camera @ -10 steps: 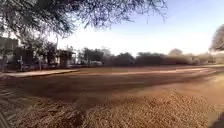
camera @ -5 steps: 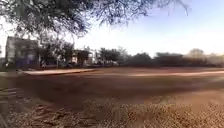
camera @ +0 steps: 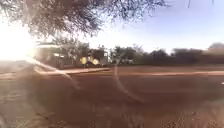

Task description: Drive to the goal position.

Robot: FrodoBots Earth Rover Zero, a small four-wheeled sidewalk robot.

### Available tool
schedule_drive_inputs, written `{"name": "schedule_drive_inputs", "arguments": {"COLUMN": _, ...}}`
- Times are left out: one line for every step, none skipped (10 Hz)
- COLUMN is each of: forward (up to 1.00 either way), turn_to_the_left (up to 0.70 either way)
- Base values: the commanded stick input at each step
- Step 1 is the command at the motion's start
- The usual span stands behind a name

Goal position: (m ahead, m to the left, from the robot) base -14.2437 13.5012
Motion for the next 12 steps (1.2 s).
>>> {"name": "schedule_drive_inputs", "arguments": {"forward": 1.0, "turn_to_the_left": 0.0}}
{"name": "schedule_drive_inputs", "arguments": {"forward": 1.0, "turn_to_the_left": 0.0}}
{"name": "schedule_drive_inputs", "arguments": {"forward": 1.0, "turn_to_the_left": 0.0}}
{"name": "schedule_drive_inputs", "arguments": {"forward": 1.0, "turn_to_the_left": 0.0}}
{"name": "schedule_drive_inputs", "arguments": {"forward": 1.0, "turn_to_the_left": 0.0}}
{"name": "schedule_drive_inputs", "arguments": {"forward": 1.0, "turn_to_the_left": 0.0}}
{"name": "schedule_drive_inputs", "arguments": {"forward": 1.0, "turn_to_the_left": 0.0}}
{"name": "schedule_drive_inputs", "arguments": {"forward": 1.0, "turn_to_the_left": 0.0}}
{"name": "schedule_drive_inputs", "arguments": {"forward": 1.0, "turn_to_the_left": 0.0}}
{"name": "schedule_drive_inputs", "arguments": {"forward": 1.0, "turn_to_the_left": 0.0}}
{"name": "schedule_drive_inputs", "arguments": {"forward": 1.0, "turn_to_the_left": 0.0}}
{"name": "schedule_drive_inputs", "arguments": {"forward": 1.0, "turn_to_the_left": 0.0}}
